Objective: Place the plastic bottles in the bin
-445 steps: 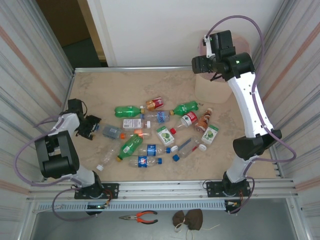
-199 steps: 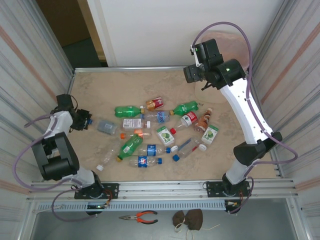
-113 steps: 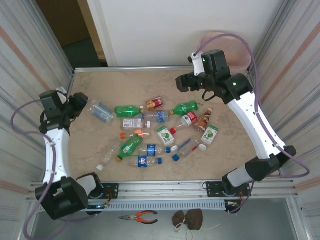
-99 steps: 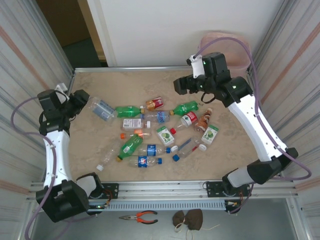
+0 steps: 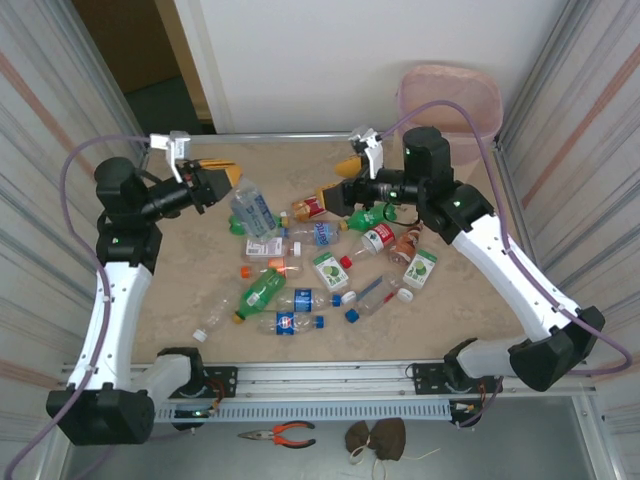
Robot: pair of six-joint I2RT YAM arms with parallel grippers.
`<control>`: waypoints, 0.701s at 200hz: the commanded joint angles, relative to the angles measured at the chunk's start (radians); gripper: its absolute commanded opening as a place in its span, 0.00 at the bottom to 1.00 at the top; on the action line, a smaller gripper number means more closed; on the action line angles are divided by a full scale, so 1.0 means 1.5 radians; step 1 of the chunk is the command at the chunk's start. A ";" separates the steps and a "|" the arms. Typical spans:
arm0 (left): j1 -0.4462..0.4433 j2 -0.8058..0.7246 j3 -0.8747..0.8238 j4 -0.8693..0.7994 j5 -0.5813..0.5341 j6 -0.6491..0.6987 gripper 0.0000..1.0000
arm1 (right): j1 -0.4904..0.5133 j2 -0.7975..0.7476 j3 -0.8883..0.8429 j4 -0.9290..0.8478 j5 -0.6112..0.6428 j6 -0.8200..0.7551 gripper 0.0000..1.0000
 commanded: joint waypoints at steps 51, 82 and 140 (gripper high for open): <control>-0.202 -0.001 0.131 0.055 0.102 0.146 0.00 | 0.081 -0.043 -0.012 0.107 -0.160 -0.075 0.92; -0.265 0.012 0.182 0.048 0.110 0.179 0.00 | 0.115 -0.051 -0.013 0.114 -0.196 -0.105 0.93; -0.307 0.022 0.232 0.041 0.109 0.199 0.00 | 0.148 -0.062 -0.009 0.089 -0.198 -0.136 0.76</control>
